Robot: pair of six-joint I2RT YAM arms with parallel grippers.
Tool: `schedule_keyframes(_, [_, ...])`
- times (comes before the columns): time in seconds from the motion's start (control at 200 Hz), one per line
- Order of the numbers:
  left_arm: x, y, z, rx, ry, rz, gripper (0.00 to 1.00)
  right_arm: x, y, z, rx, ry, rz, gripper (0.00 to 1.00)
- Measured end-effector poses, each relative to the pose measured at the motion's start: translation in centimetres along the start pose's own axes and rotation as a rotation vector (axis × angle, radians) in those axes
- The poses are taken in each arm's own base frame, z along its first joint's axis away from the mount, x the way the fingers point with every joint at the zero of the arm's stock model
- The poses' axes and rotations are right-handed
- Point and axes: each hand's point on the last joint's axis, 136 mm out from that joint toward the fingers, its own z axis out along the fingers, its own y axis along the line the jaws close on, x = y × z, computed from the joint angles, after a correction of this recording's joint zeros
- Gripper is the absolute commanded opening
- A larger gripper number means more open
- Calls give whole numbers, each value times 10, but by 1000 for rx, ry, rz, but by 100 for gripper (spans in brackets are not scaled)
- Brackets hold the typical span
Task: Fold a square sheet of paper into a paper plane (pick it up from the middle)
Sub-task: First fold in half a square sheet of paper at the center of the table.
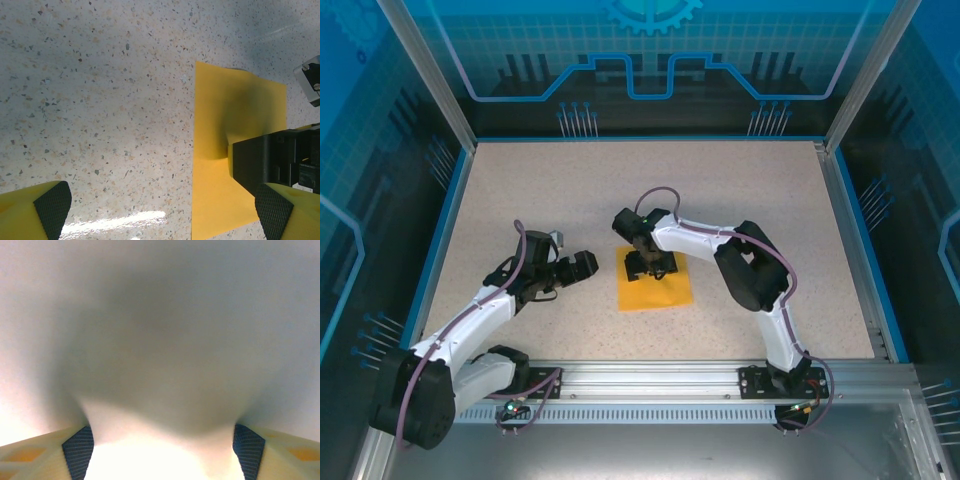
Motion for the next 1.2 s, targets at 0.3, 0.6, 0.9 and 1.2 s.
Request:
schedule_keyframes(0.3, [0,0,0,0,0,0,98,6,0,-5,28,11,-20,94])
schedule_keyframes(0.6, [0,0,0,0,0,0,98,13,6,1,6,15,-2,88])
schedule_keyframes(0.9, [0,0,0,0,0,0,98,12,6,-2,-12,-4,10,70])
schedule_keyframes(1.2, [1,1,0,-3,3,-1,98,12,3,-6,-31,-5,5,36])
